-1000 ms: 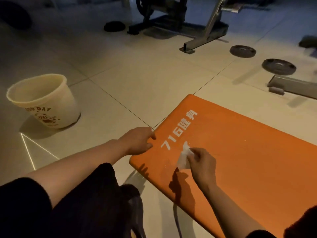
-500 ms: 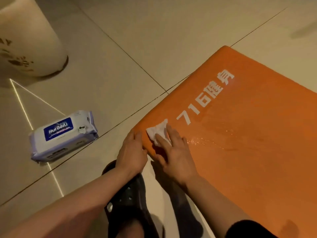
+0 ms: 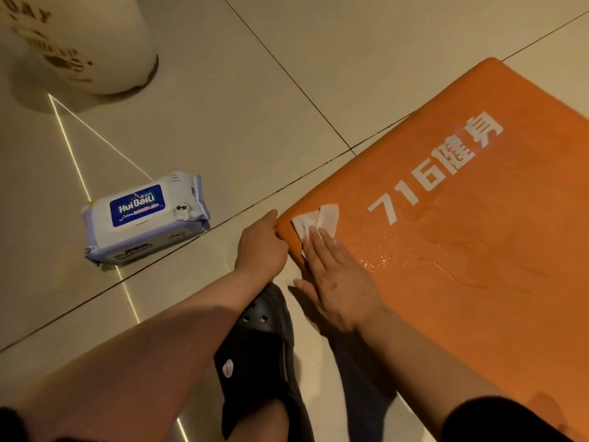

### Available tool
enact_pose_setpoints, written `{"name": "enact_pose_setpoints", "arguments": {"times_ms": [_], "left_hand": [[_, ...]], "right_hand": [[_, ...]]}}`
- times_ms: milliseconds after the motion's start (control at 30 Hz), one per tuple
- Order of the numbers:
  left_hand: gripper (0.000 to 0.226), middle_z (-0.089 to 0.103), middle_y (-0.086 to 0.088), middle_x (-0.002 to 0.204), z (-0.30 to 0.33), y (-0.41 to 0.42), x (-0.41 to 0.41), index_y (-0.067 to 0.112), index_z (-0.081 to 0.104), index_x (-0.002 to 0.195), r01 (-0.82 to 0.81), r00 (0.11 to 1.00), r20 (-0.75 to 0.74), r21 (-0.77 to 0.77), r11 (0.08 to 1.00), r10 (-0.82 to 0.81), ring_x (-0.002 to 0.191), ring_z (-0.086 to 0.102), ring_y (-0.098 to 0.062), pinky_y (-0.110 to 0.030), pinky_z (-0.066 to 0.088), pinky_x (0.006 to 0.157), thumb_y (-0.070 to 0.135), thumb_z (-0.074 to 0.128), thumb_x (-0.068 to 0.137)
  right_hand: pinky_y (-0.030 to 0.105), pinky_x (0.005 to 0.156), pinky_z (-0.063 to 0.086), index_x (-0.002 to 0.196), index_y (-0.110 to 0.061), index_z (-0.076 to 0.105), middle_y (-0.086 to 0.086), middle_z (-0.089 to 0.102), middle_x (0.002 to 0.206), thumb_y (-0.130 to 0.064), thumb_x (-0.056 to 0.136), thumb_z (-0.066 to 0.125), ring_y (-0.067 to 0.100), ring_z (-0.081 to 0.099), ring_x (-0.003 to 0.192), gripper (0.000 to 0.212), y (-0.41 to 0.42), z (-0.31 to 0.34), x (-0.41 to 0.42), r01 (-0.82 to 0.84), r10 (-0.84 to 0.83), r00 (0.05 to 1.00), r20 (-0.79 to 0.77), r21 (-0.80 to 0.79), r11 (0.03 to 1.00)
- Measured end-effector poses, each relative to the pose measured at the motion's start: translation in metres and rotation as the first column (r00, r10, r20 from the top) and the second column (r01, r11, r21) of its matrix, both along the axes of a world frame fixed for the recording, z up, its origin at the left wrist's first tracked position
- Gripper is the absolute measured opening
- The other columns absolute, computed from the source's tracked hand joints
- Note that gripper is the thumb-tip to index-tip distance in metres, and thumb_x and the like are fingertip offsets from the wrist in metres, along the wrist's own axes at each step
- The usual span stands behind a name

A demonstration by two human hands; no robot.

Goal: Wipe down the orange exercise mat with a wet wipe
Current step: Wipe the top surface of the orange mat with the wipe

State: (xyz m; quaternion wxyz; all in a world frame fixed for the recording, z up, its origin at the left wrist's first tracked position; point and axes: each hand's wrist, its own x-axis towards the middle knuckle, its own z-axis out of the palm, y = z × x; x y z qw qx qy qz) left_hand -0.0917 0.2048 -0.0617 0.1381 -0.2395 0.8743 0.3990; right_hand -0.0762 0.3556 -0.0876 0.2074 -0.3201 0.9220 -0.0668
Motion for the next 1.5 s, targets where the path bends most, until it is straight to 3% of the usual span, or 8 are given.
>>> {"name": "enact_pose_setpoints", "arguments": {"times_ms": [100, 200, 333, 533, 900, 1133, 1367, 1500], "left_hand": [[0.049, 0.060, -0.004, 0.122, -0.004, -0.003, 0.003, 0.024, 0.061, 0.113, -0.082, 0.997, -0.001, 0.134, 0.988, 0.083, 0.105, 0.054, -0.012, -0.022, 0.043, 0.087, -0.013, 0.037, 0.089], [0.050, 0.056, -0.007, 0.134, -0.013, -0.015, 0.000, 0.010, 0.044, 0.142, -0.174, 0.985, 0.050, 0.251, 0.952, 0.167, 0.124, 0.053, -0.017, -0.023, 0.037, 0.105, -0.006, 0.040, 0.095], [0.042, 0.060, -0.010, 0.129, -0.019, -0.028, -0.004, 0.010, 0.048, 0.137, -0.173, 0.985, 0.060, 0.318, 0.932, 0.162, 0.121, 0.056, -0.021, -0.038, 0.039, 0.110, -0.001, 0.045, 0.097], [0.040, 0.060, -0.009, 0.127, -0.017, -0.031, -0.006, 0.016, 0.053, 0.131, -0.154, 0.988, 0.062, 0.346, 0.926, 0.141, 0.117, 0.057, -0.022, -0.041, 0.043, 0.105, 0.001, 0.044, 0.095], [0.048, 0.054, -0.006, 0.136, -0.012, -0.020, -0.013, 0.013, 0.044, 0.142, 0.038, 0.999, 0.010, 0.201, 0.979, -0.040, 0.119, 0.053, -0.017, -0.023, 0.038, 0.095, 0.001, 0.045, 0.095], [0.026, 0.063, 0.002, 0.095, -0.001, -0.004, -0.012, 0.015, 0.061, 0.112, 0.173, 0.984, -0.049, 0.037, 0.984, -0.171, 0.088, 0.060, -0.019, -0.029, 0.046, 0.074, 0.008, 0.053, 0.088], [0.035, 0.062, -0.004, 0.113, -0.008, 0.000, -0.019, 0.015, 0.056, 0.124, 0.307, 0.949, -0.057, -0.065, 0.949, -0.311, 0.093, 0.059, -0.020, -0.025, 0.043, 0.074, 0.005, 0.055, 0.090], [0.042, 0.058, -0.004, 0.122, -0.008, 0.004, -0.021, 0.015, 0.049, 0.132, 0.356, 0.931, -0.049, -0.110, 0.928, -0.363, 0.104, 0.058, -0.019, -0.025, 0.044, 0.082, 0.009, 0.058, 0.091]], "right_hand": [[0.032, 0.115, -0.016, 0.153, -0.009, -0.009, 0.010, -0.019, 0.159, -0.055, 0.098, 0.006, 0.022, -0.019, 0.147, 0.073, -0.026, 0.000, -0.027, 0.023, -0.023, 1.000, -0.008, 0.014, 1.000], [0.032, 0.116, -0.014, 0.154, -0.009, -0.004, 0.010, -0.014, 0.160, -0.056, 0.099, 0.007, 0.019, -0.019, 0.145, 0.073, -0.020, -0.004, -0.019, -0.006, 0.006, 1.000, 0.014, -0.001, 1.000], [0.045, 0.118, 0.015, 0.151, -0.004, 0.026, 0.015, 0.019, 0.158, -0.055, 0.100, 0.013, 0.027, 0.015, 0.147, 0.073, 0.007, -0.007, 0.012, -0.062, 0.061, 0.994, -0.092, -0.016, 0.998], [0.032, 0.119, -0.010, 0.153, -0.006, -0.002, 0.014, -0.012, 0.160, -0.057, 0.094, 0.002, 0.023, -0.015, 0.147, 0.078, -0.050, -0.006, -0.034, -0.068, 0.069, 0.998, -0.006, 0.028, 0.997], [0.045, 0.116, 0.024, 0.150, -0.005, 0.030, 0.013, 0.022, 0.157, -0.051, 0.101, 0.019, 0.026, 0.021, 0.146, 0.067, 0.030, -0.009, 0.007, -0.097, 0.094, 0.989, -0.114, -0.022, 0.995], [0.035, 0.122, -0.001, 0.154, -0.008, 0.001, 0.011, -0.007, 0.161, -0.059, 0.091, 0.001, 0.021, -0.008, 0.149, 0.081, -0.017, -0.011, -0.056, -0.027, 0.027, 0.999, -0.044, 0.006, 1.000], [0.042, 0.118, 0.024, 0.151, -0.007, 0.023, 0.011, 0.019, 0.158, -0.052, 0.101, 0.023, 0.022, 0.017, 0.146, 0.068, 0.066, -0.008, -0.013, -0.139, 0.140, 0.984, -0.112, 0.019, 0.990], [0.033, 0.117, -0.003, 0.154, -0.012, -0.005, 0.007, -0.012, 0.160, -0.059, 0.099, 0.012, 0.019, -0.009, 0.147, 0.074, 0.049, -0.007, -0.072, 0.102, -0.099, 0.991, -0.085, 0.034, 0.994]]}}
